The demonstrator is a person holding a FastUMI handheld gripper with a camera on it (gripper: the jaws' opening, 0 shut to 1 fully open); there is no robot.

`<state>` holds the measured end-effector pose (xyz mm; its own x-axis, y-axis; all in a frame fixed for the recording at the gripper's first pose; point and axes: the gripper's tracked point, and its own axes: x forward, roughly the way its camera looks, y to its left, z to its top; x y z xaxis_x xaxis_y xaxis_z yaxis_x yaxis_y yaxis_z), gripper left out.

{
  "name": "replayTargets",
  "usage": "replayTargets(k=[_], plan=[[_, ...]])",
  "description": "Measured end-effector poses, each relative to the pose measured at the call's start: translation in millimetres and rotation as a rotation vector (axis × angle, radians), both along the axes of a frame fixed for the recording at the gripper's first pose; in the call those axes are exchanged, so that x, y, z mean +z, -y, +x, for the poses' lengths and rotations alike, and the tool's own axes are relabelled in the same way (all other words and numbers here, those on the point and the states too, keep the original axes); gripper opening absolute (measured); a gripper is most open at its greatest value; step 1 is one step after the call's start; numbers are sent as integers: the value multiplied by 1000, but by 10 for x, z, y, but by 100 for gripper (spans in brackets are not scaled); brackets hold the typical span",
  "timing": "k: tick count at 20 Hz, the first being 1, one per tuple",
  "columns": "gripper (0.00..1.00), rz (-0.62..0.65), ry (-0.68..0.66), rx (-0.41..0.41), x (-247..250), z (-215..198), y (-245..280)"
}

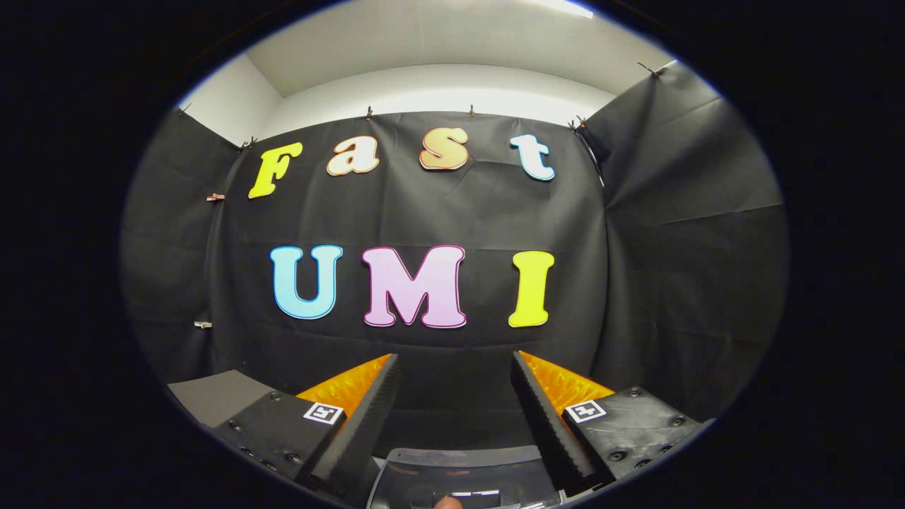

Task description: Put the clothes into the washing machine and then close the washing machine lid.

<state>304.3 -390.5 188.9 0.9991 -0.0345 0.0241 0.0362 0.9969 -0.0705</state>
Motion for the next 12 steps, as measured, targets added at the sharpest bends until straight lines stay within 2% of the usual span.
replayTargets(k=[12], plan=[[98,-4,7,0,79,-79,-23]])
